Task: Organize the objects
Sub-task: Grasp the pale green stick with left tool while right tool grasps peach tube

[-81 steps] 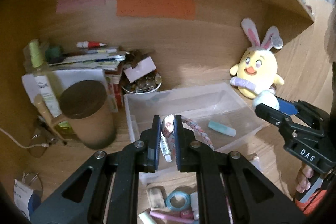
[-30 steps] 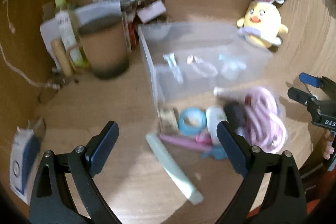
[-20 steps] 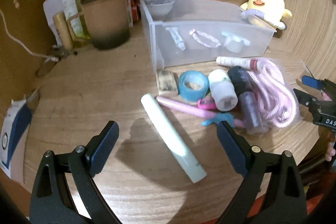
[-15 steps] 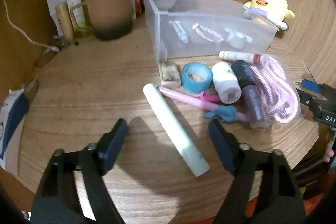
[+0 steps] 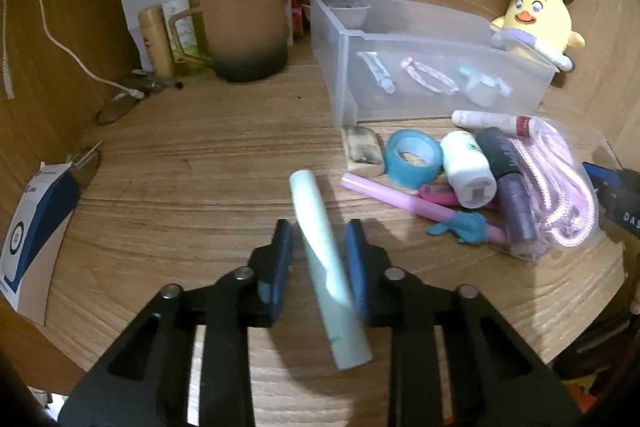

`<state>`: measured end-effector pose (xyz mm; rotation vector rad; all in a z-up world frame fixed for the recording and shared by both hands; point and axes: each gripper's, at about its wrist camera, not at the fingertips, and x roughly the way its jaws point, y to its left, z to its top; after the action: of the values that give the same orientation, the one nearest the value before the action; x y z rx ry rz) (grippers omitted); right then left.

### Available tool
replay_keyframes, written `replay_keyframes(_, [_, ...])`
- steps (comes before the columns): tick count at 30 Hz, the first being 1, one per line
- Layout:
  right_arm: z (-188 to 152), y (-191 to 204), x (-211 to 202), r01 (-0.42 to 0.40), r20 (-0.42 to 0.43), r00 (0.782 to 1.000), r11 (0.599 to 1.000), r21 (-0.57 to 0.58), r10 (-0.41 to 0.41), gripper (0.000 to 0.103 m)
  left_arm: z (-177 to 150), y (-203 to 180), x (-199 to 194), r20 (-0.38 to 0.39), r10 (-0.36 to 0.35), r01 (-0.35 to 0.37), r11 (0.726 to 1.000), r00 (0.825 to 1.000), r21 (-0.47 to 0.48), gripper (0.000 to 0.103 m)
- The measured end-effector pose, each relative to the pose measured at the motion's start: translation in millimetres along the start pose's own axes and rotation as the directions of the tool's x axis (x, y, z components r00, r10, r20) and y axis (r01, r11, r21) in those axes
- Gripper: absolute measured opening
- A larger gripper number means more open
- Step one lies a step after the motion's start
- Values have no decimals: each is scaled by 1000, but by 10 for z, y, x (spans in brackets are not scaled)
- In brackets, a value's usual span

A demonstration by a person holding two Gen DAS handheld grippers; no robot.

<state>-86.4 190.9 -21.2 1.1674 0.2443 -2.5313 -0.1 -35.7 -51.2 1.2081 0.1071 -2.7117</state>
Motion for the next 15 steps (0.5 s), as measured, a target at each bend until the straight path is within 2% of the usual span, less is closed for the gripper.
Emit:
replay_keyframes(1, [16,-6,11,8,3,1000,1000,3,-8,18,4,13,6,3,3,-3,1000,1000,-3,17])
replay_keyframes(3, [34,-17,25,18,8,1000,1000,13,-18,14,20,33,23,10,3,-3,1000,1000,-6,15])
replay_keyframes(10, [76,-112,-24,33,42,998,997,66,-36,14,98,122,3,13,-27,27,999,1000,-38,15])
replay_keyframes(15, [202,-143,-208,32,106,994,996,78,-41,14,266,204,-128,65,-53,57,996,996,-65,15])
